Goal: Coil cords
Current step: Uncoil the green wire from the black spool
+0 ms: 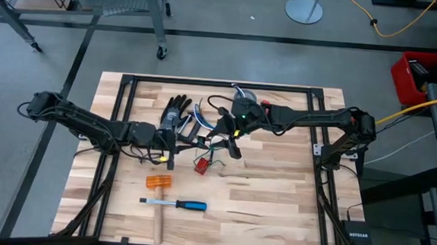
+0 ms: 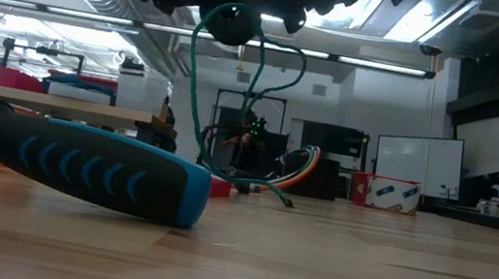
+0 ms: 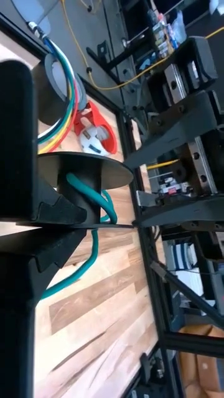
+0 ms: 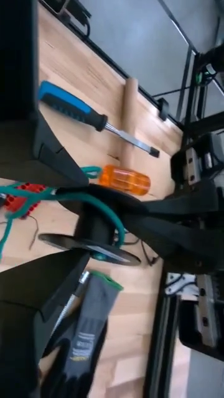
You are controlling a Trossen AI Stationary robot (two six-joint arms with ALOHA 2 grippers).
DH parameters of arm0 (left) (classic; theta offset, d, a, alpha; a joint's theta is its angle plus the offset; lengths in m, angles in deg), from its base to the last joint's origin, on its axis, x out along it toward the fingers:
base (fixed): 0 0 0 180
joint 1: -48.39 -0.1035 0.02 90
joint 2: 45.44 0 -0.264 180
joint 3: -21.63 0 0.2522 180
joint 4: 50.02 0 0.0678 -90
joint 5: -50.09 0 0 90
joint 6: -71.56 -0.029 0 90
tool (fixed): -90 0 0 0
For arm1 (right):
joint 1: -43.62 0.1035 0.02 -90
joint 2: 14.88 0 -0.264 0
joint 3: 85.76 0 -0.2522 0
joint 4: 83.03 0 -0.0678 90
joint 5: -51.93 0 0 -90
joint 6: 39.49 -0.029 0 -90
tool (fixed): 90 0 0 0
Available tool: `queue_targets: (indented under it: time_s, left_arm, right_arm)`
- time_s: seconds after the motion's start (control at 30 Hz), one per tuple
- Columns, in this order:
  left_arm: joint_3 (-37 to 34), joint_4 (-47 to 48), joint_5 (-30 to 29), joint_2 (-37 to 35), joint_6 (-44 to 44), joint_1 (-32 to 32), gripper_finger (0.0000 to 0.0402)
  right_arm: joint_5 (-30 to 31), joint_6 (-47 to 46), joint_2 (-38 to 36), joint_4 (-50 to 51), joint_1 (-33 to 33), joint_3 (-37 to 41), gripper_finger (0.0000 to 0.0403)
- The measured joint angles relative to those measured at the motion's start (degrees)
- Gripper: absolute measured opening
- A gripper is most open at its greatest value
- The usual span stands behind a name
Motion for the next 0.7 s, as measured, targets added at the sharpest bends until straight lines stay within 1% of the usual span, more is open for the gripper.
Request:
queue_targets:
  time_s: [0.13,0.23,0.43,0.7]
  left_arm:
    - [0.0,-1.8,0.0,0.0,-0.1,0.1,0.0]
    - [0.0,-0.8,0.0,0.0,0.9,0.1,0.0]
    - [0.0,1.5,0.0,0.0,3.2,0.1,0.0]
    - [0.0,-0.8,0.1,0.0,3.2,0.1,0.0]
  right_arm:
    - [2.3,0.0,0.0,-0.5,0.0,0.0,0.0179]
    - [3.8,0.0,0.0,-0.6,0.0,0.0,0.0179]
    - [3.8,0.0,0.0,-2.6,0.0,0.0,0.0179]
    - [3.8,-0.6,0.0,-3.2,0.0,0.0,0.0179]
